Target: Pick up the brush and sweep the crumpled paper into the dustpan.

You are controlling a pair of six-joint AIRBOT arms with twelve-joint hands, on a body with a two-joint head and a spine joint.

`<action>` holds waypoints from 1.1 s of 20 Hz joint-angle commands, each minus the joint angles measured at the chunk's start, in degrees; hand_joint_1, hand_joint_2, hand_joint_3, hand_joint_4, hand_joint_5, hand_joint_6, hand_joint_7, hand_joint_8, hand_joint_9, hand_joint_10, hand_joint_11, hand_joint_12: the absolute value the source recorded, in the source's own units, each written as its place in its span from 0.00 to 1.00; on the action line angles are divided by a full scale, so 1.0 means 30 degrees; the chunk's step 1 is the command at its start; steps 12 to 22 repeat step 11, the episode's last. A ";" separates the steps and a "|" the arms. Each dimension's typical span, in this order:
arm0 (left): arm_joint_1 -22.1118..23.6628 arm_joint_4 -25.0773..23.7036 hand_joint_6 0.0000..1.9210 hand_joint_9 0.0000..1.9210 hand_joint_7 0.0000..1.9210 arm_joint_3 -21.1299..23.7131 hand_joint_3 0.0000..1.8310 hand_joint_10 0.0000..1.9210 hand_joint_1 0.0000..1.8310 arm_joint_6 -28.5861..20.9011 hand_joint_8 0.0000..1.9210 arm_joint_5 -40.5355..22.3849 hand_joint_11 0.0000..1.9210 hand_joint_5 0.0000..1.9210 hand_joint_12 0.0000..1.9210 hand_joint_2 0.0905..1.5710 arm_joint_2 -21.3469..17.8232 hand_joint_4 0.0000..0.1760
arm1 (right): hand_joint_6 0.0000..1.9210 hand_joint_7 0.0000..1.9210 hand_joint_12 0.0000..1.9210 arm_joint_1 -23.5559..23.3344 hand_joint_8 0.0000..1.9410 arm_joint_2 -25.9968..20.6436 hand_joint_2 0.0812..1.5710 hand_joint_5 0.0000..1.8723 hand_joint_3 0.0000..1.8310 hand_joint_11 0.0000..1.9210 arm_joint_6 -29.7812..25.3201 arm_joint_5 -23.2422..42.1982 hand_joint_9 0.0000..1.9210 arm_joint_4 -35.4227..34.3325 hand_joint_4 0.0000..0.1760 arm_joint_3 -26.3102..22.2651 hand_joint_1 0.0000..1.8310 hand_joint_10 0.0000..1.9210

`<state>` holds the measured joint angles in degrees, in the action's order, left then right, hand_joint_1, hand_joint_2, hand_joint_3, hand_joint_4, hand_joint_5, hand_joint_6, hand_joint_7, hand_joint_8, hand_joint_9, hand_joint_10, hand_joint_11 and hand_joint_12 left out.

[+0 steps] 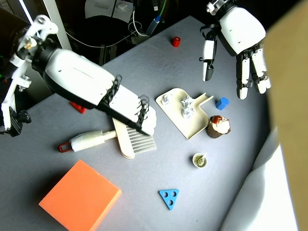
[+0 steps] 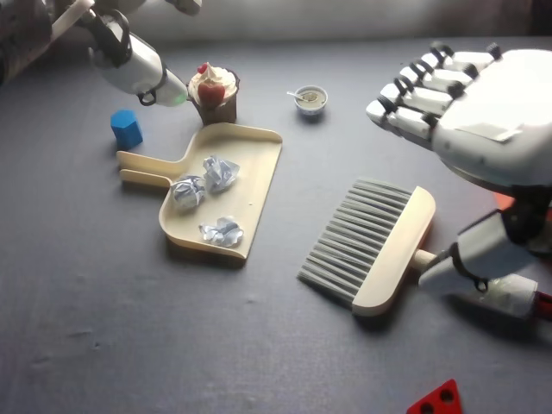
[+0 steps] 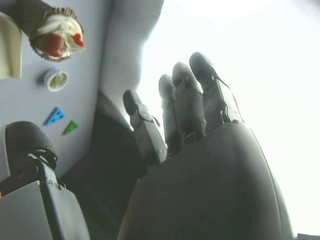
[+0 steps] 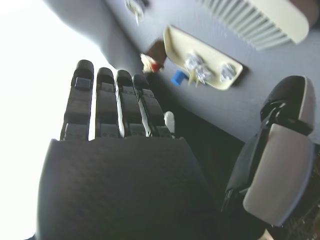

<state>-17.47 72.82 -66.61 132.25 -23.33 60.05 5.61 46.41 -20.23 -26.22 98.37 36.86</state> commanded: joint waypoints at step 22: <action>0.1337 0.0342 0.00 0.14 0.17 0.0620 0.00 0.00 0.45 0.1730 0.00 -0.0473 0.00 0.25 0.31 0.56 -0.1173 0.75 | 0.00 0.00 0.01 0.1525 0.00 -0.5561 0.44 0.00 0.00 0.05 -1.2283 0.2899 0.01 1.0559 0.00 -0.2385 0.22 0.00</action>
